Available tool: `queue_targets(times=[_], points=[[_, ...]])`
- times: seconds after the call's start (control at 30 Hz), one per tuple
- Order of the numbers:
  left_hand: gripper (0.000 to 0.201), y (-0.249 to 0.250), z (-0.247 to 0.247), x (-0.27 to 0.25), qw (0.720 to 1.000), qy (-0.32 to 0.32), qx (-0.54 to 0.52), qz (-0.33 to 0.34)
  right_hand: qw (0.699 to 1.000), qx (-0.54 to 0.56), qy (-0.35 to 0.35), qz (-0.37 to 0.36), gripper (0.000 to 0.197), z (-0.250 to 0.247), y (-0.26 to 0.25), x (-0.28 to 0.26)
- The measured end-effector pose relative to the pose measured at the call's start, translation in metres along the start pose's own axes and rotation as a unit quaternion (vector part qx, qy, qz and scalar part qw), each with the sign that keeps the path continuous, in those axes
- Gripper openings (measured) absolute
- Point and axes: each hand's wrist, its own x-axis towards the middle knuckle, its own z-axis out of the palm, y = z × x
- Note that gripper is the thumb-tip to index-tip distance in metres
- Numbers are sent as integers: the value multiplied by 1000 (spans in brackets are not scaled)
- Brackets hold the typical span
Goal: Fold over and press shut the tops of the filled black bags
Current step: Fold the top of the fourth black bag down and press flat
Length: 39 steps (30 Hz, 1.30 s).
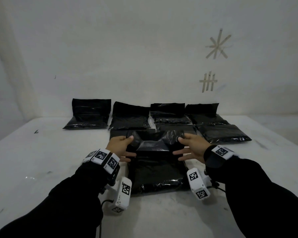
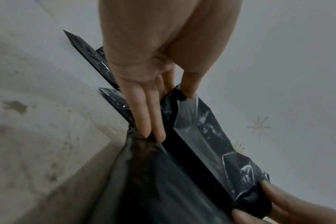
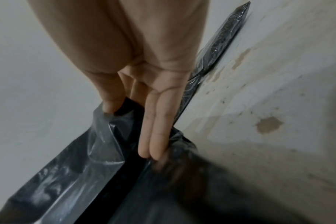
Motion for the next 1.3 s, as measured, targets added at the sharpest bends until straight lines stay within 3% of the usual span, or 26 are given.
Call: queue_targets(times=[0.53, 0.83, 1.3], points=[[19, 1, 3, -6, 1000, 12, -15, 18, 1000, 22, -4, -21, 23, -1, 2, -2], [37, 4, 1, -8, 999, 12, -26, 22, 999, 39, 14, -25, 34, 0, 3, -3], [39, 0, 2, -9, 999, 22, -25, 32, 998, 33, 28, -33, 36, 2, 5, -4]])
